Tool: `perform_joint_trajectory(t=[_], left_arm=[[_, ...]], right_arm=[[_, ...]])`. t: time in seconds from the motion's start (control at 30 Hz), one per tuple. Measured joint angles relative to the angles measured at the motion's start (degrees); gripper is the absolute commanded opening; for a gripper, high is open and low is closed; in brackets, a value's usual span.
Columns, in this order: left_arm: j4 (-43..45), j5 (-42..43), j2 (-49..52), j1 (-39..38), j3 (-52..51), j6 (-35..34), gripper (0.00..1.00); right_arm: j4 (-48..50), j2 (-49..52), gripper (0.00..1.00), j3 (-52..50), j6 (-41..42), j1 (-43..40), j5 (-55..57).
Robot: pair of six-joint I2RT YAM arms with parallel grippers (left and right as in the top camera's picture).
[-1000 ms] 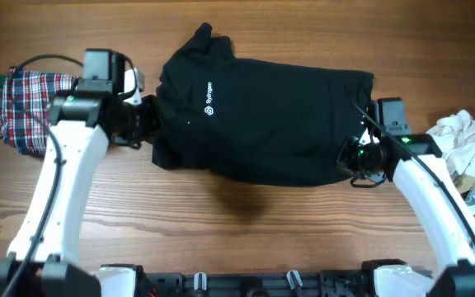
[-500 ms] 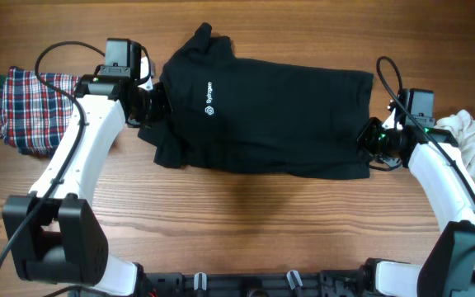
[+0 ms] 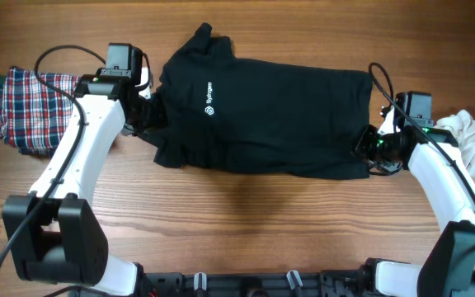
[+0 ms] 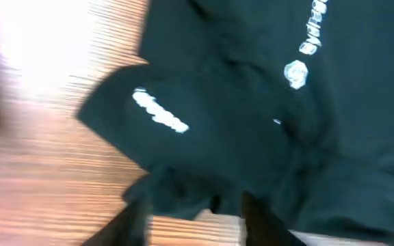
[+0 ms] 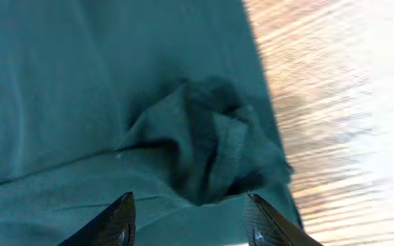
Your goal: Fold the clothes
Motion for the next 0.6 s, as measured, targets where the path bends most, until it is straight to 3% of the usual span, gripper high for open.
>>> perform_joint_trajectory(t=[0.13,0.23,0.33,0.5,0.6], left_arm=[[7.8,4.7,0.0,-2.2,-0.1,0.0,0.04],[25.0,8.5,0.1,-2.8,0.0,-1.7,0.04],[39.1,10.4,0.2,-2.8,0.3,-7.8,0.21],[41.9,11.8,2.5,-2.8,1.5,-10.9,0.34],[34.1,13.6,9.4,-2.8,9.5,-9.6,0.42]], right_arm=[[4.9,0.1,0.38,0.6,-5.6,0.0,-9.4],[-2.8,0.8,0.53,10.4,-6.0,0.0,-15.1],[-10.2,1.3,0.61,23.0,-7.0,0.0,-15.2],[-11.8,9.5,0.68,32.9,-8.2,0.0,-13.3],[-12.5,20.0,0.7,38.7,-9.3,-0.1,-11.6]])
